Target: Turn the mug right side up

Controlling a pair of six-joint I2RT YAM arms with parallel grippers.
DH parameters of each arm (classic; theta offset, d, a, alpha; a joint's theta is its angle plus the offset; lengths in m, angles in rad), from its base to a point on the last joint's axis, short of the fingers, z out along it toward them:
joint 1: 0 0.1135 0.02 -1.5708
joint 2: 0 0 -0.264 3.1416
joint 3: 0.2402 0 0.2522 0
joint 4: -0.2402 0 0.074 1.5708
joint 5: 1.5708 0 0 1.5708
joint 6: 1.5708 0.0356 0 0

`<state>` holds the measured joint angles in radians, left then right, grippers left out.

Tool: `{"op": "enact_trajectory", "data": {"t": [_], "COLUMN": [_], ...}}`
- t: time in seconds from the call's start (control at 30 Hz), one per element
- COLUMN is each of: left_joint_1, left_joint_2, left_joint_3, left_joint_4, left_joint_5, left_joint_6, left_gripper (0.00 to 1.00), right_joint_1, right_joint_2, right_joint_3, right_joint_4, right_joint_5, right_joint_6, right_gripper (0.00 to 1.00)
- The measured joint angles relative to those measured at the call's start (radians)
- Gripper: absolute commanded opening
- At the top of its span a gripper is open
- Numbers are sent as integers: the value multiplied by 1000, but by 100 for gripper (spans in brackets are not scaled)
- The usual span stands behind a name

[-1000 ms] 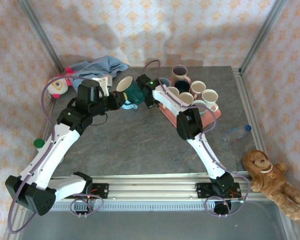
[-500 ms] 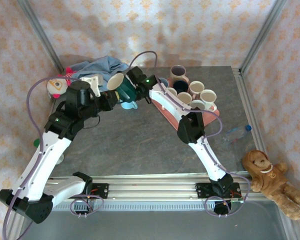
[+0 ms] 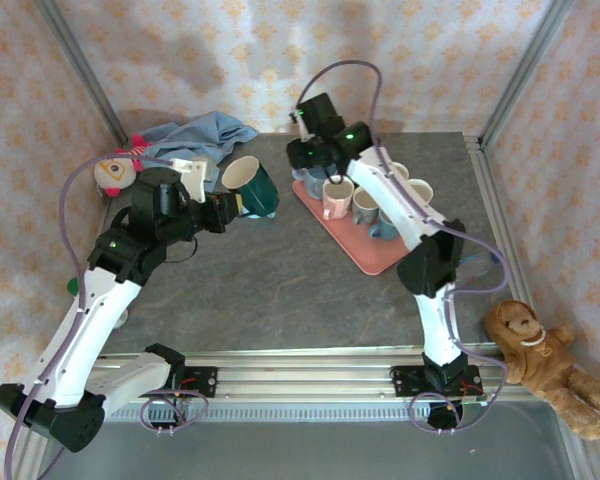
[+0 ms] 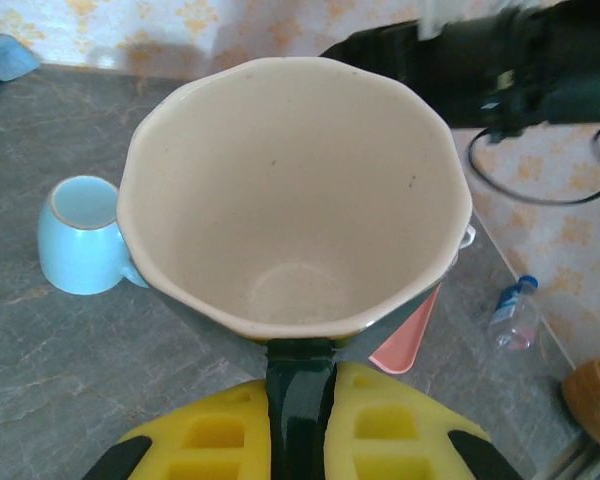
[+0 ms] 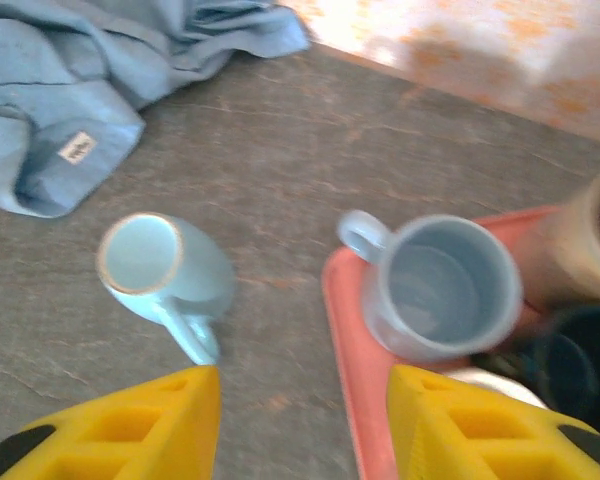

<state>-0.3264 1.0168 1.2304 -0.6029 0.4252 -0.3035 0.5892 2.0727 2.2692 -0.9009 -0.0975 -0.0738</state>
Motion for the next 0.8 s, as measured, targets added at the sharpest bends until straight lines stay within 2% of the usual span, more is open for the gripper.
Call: {"op": "enact_trajectory", "data": {"t": [0.27,0.47,0.6,0.8], "left_joint_1": [-11,-131,-207,-260], "left_joint_2": [64,90,144,256], "left_joint_3": [-9,-83,-121,-145], "left_joint_4": [60,164,260,377], "left_joint_5": [79,57,58,19], "left_joint_6": [132,228,238,254], "left_gripper": [0,0,0,0], "right_joint_1": [-200,-384,-470,-549], "right_joint_2": [-344,-566,-660,-706], "right_joint_3": [-396,-631,-712,-795], "right_joint_4": [66,136,159,196], "right_joint_5": [-18,-98,-151,-219], "right_joint_6": [33,103,150,209], "right_gripper": [47,48,49,49]}}
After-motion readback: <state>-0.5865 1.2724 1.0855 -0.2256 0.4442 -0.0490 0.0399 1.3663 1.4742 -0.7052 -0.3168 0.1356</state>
